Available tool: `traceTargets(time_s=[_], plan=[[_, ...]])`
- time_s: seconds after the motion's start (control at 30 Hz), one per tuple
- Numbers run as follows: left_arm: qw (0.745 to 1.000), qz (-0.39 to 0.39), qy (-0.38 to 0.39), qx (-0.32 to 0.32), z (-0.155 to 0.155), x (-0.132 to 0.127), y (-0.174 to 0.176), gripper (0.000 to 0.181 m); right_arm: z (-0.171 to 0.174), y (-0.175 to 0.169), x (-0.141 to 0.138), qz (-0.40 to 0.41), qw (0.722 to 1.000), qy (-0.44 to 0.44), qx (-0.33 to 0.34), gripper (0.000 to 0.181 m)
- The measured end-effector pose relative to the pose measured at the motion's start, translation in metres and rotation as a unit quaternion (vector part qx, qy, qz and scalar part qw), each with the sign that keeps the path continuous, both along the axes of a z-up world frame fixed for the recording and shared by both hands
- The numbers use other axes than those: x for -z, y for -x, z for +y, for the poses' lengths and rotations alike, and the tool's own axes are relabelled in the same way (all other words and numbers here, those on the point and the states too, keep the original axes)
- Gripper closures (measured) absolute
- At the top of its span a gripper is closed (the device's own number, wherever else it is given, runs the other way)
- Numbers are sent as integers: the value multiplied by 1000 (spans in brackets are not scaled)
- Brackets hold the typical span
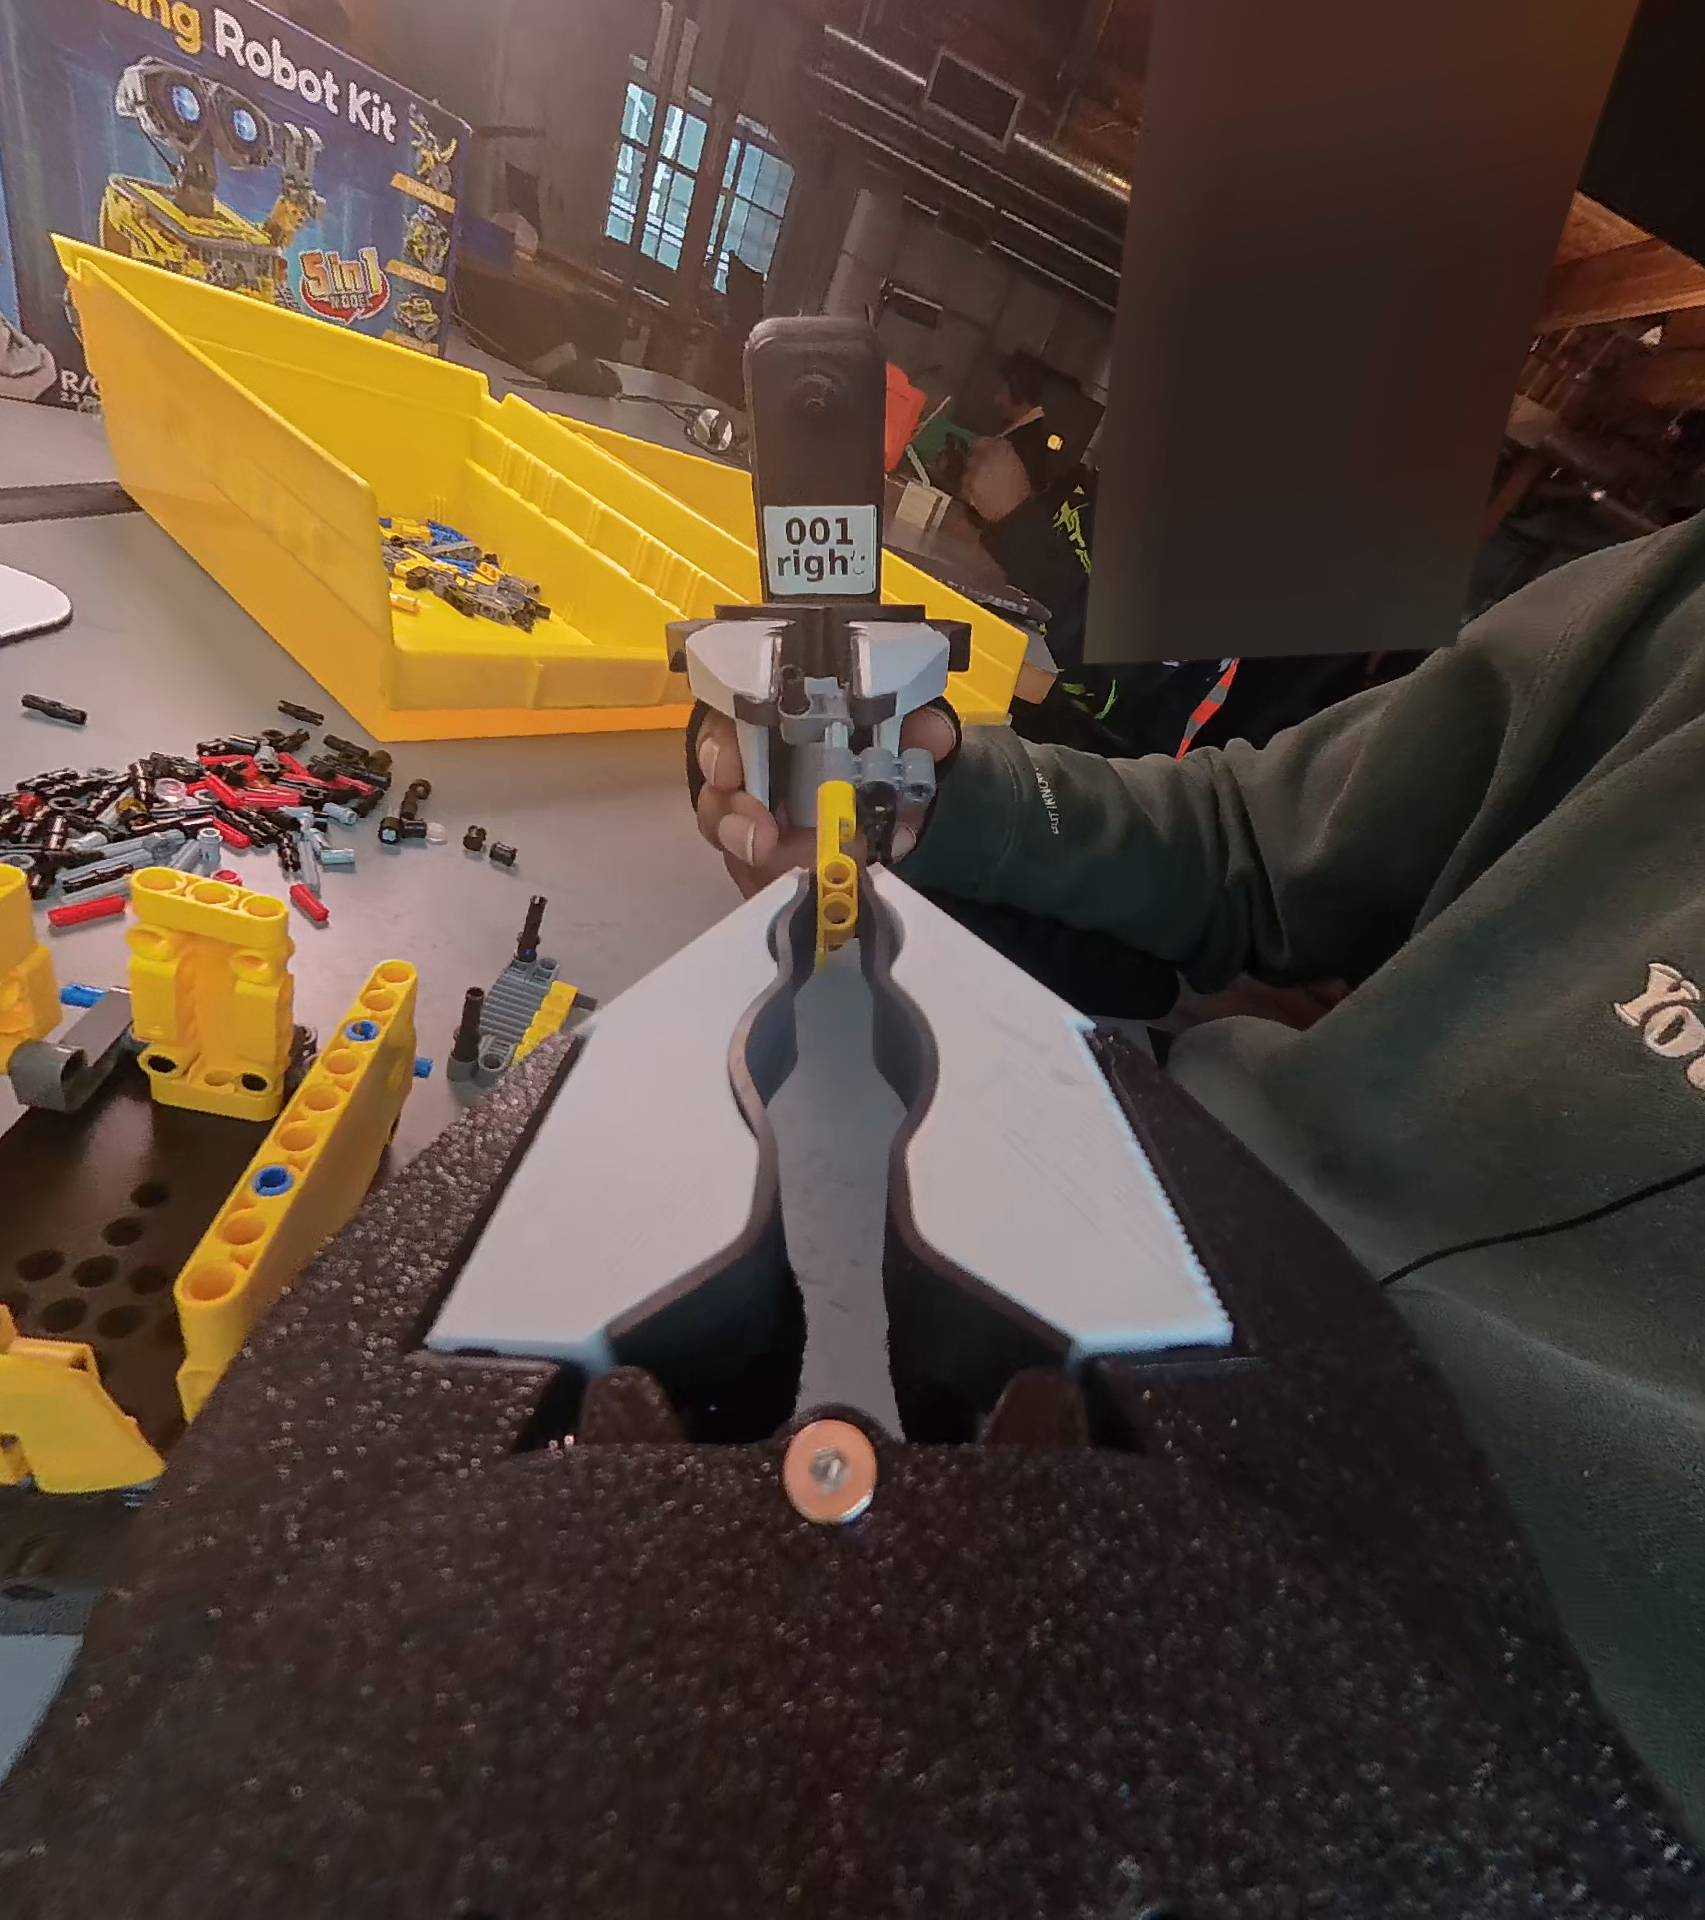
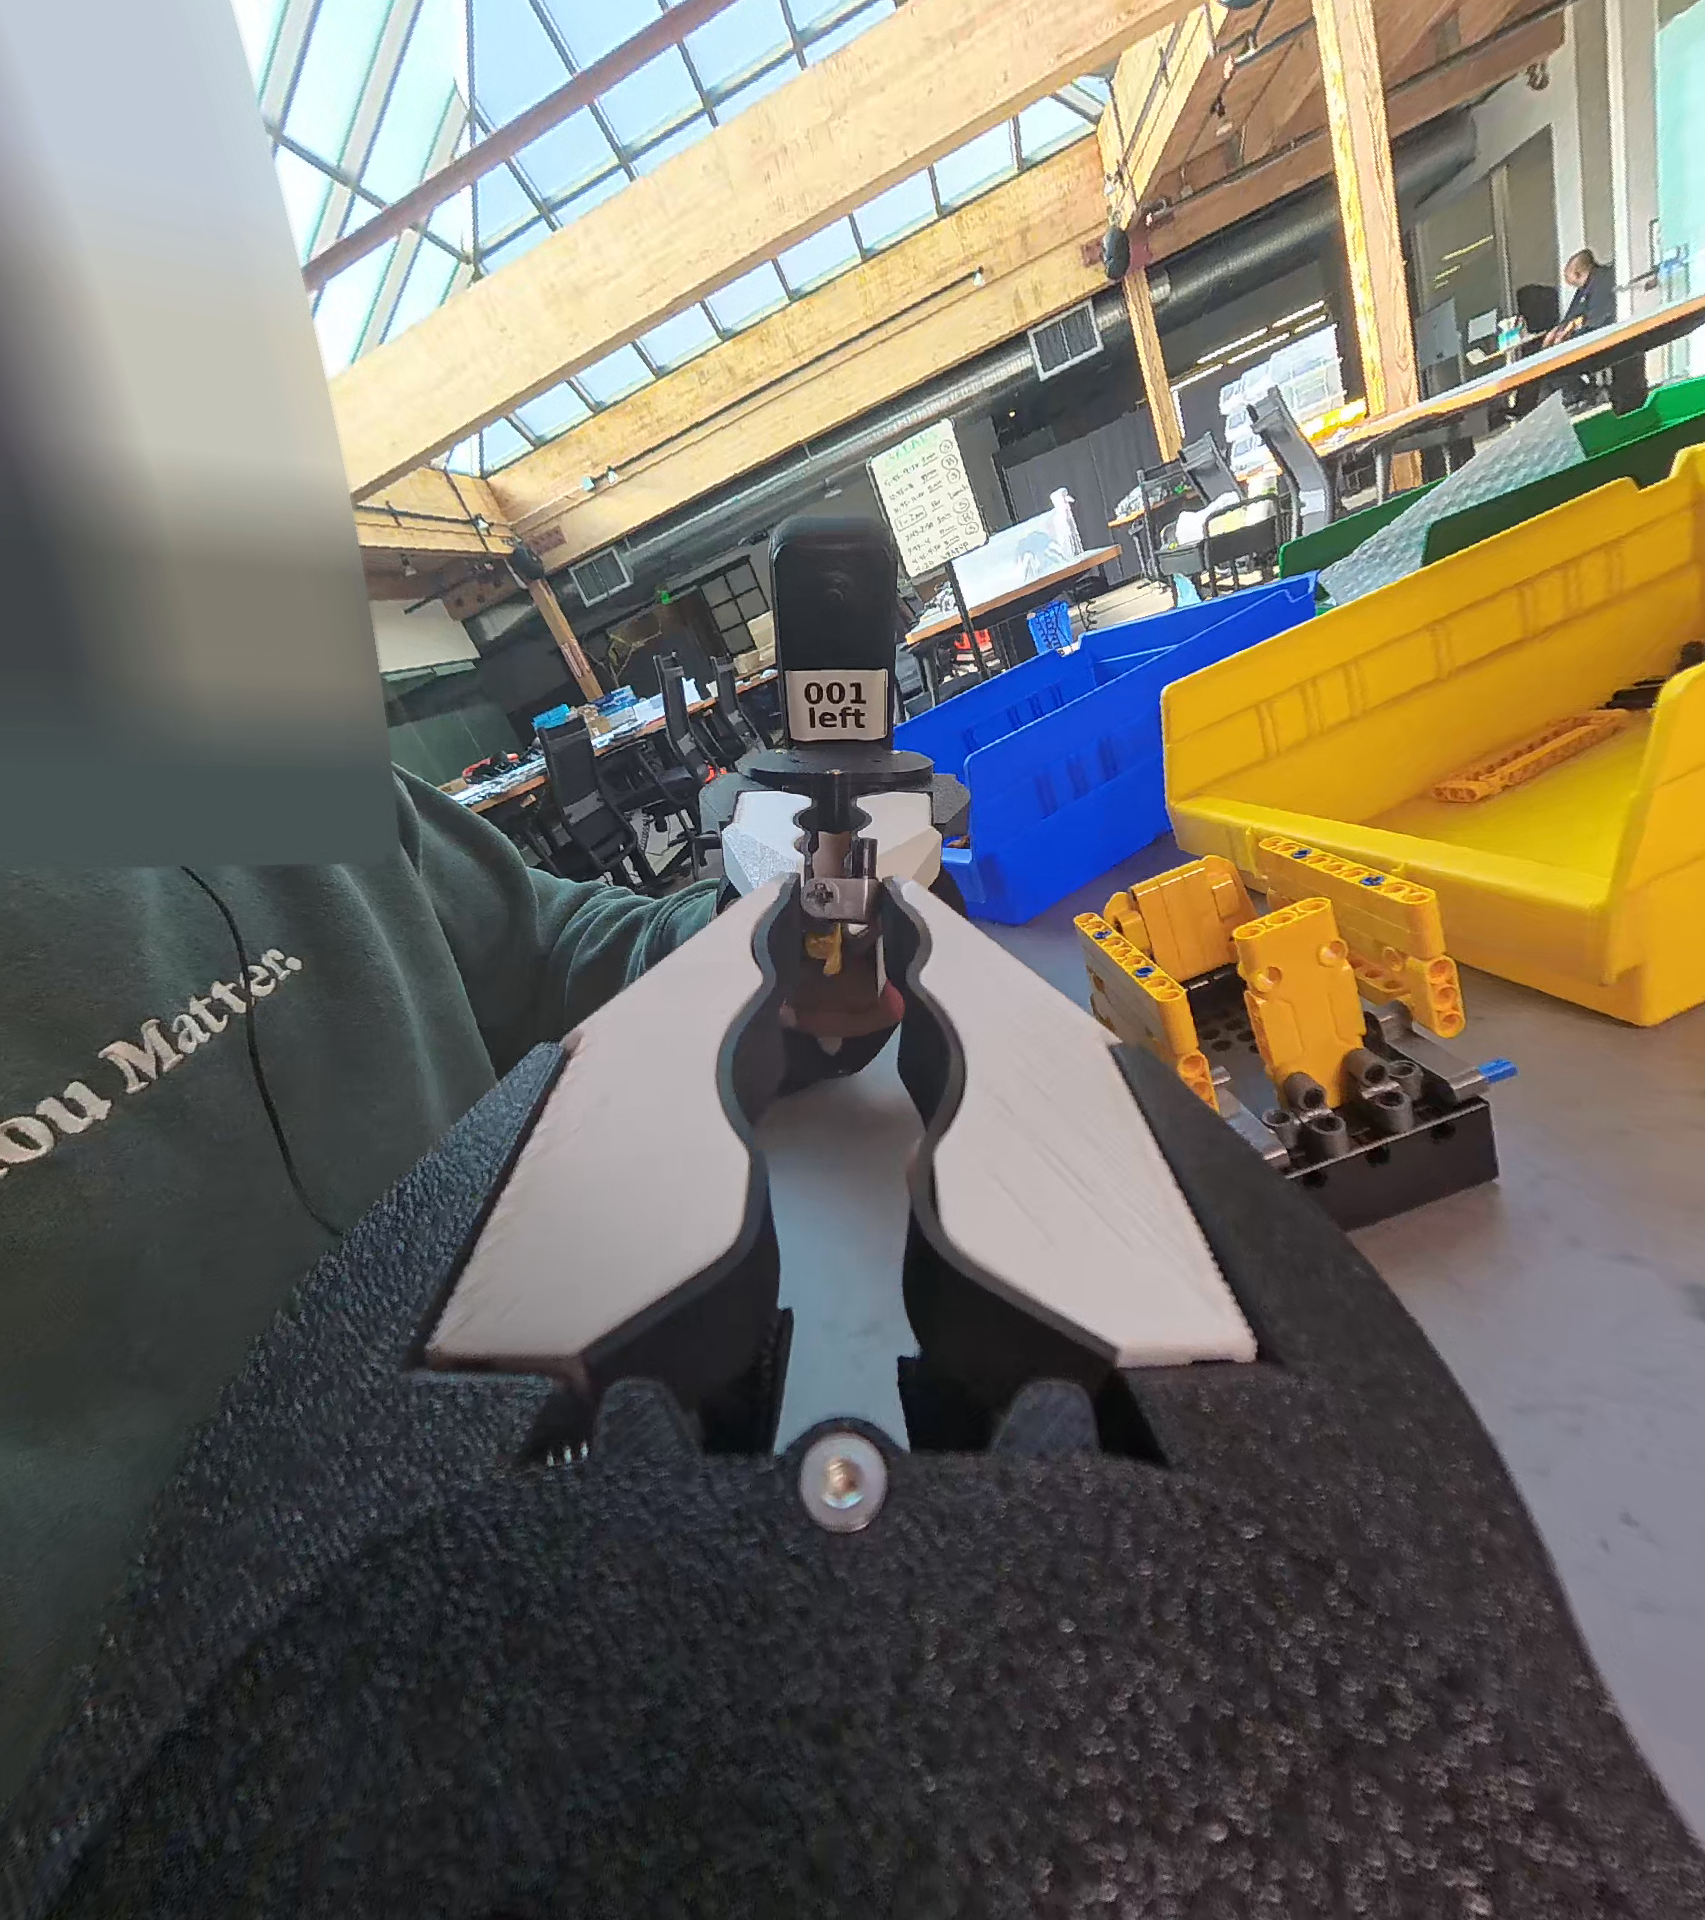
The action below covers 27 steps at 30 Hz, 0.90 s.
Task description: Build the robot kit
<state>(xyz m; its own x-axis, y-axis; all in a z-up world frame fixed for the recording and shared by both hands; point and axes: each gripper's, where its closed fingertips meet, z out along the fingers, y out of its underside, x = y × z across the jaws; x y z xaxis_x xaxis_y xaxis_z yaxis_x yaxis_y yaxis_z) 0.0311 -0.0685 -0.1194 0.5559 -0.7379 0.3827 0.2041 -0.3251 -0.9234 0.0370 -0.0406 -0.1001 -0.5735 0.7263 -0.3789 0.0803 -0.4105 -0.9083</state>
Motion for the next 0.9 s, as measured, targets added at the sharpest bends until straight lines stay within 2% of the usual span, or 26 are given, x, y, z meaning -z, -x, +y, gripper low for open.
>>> traceTargets(time_s=[0.33, 0.9], plan=[[1000, -21, 14, 12, -1, 1, 0, 175, -5, 2, 6, -11, 999, -49, 13, 167], [999, -39, 3, 23, -5, -4, -2, 175, -9, 1, 1, -1, 1000, -19, 6, 167]])
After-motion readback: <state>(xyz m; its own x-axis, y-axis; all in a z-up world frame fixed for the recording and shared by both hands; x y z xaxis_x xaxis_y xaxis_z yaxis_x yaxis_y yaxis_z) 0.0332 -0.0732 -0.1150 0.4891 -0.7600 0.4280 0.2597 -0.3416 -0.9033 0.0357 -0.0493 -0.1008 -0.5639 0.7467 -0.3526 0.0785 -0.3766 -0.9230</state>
